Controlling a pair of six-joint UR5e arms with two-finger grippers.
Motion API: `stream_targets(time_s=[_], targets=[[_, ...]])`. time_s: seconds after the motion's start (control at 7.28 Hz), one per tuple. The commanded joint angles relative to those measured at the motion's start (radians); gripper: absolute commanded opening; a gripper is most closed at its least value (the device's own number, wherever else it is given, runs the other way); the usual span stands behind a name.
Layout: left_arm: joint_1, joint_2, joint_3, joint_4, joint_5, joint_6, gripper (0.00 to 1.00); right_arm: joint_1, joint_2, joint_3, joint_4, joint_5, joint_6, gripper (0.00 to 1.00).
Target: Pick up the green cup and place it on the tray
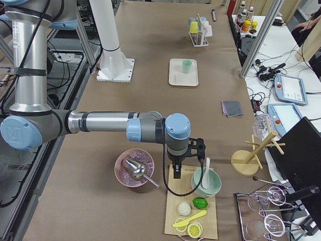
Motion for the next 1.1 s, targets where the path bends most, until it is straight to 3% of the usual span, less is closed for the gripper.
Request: stream_targets(time_s=[0.0,0.27,0.96], targets=[[-0.075,0.019,0.045,0.155,-0.047,0.157,0.97,0.000,0.000,0.000,0.000,0.000,0.000,1.00],[-0.085,0.033,0.040,0.267,-0.047,0.213,0.97,0.000,0.000,0.000,0.000,0.000,0.000,1.00],[-0.083,0.159,0.056,0.279,-0.047,0.213,0.97,0.000,-0.002,0.000,0.000,0.000,0.000,1.00]])
